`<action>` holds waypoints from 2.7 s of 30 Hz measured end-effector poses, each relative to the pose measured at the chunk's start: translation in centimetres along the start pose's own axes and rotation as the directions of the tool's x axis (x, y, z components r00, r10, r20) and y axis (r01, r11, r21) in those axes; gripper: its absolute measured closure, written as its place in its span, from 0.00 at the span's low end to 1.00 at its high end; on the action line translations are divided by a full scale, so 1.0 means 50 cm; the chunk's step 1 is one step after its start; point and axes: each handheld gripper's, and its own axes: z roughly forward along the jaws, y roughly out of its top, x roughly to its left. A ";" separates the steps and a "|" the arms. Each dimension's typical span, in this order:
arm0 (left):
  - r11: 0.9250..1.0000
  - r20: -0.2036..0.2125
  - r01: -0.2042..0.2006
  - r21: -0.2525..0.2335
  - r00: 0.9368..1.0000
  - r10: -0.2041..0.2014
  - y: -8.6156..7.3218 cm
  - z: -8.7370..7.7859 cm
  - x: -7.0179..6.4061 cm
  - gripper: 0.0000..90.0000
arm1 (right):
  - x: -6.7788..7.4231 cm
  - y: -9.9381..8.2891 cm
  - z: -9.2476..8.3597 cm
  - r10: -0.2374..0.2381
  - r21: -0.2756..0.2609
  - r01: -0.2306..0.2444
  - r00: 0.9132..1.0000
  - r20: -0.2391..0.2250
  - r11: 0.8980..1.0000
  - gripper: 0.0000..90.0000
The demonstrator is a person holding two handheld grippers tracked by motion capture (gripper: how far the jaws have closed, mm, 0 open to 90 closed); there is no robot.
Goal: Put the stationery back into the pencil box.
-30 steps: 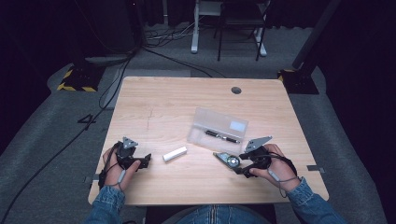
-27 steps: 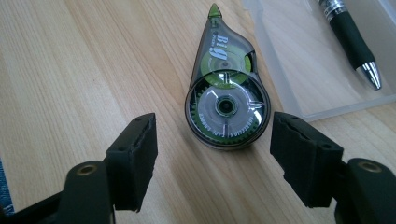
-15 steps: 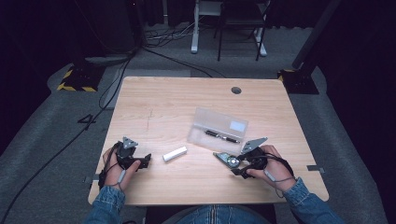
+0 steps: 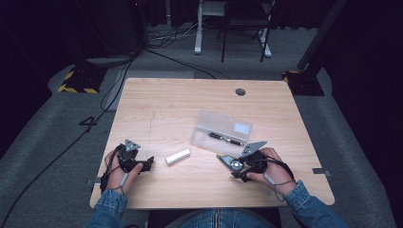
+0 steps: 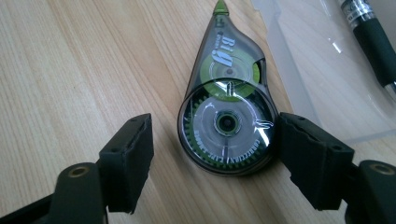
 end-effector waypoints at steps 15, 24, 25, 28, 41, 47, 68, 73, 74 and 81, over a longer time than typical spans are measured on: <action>1.000 0.000 0.000 0.000 1.000 0.000 0.000 0.000 0.000 0.11 | 0.008 0.020 0.015 -0.059 -0.019 0.059 0.998 0.004 0.998 0.47; 1.000 0.000 0.000 0.000 1.000 0.000 0.000 0.000 0.000 0.11 | 0.011 0.020 0.013 -0.097 -0.021 0.097 0.995 0.004 0.995 0.47; 1.000 0.000 0.000 0.000 1.000 0.000 0.000 0.000 0.000 0.11 | 0.011 0.020 0.013 -0.099 -0.022 0.099 0.995 0.003 0.995 0.47; 1.000 0.000 0.000 0.000 1.000 0.000 0.000 0.000 0.000 0.11 | 0.013 0.021 0.012 -0.114 -0.027 0.114 0.993 0.002 0.993 0.47; 1.000 0.000 0.000 0.000 1.000 0.000 0.000 0.000 0.000 0.11 | 0.017 0.035 -0.019 -0.130 -0.084 0.129 0.992 0.003 0.988 0.47; 1.000 0.000 0.000 0.000 1.000 0.000 0.000 0.000 0.000 0.11 | 0.013 0.047 -0.035 -0.142 -0.105 0.142 0.990 0.009 0.984 0.47; 1.000 0.000 0.001 -0.001 1.000 -0.001 0.000 0.000 0.000 0.11 | -0.051 0.066 -0.041 -0.095 -0.097 0.101 0.994 0.060 0.990 0.47; 1.000 0.000 0.000 0.000 1.000 0.000 0.000 0.000 0.000 0.11 | -0.069 0.065 -0.039 -0.091 -0.086 0.098 0.993 0.081 0.991 0.47; 1.000 0.000 0.001 0.000 1.000 -0.001 0.000 0.000 0.000 0.11 | -0.073 0.064 -0.038 -0.092 -0.083 0.098 0.992 0.083 0.992 0.47; 1.000 0.000 0.000 0.000 1.000 0.000 0.000 0.000 0.000 0.11 | -0.095 0.061 -0.029 -0.074 -0.058 0.080 0.993 0.093 0.995 0.47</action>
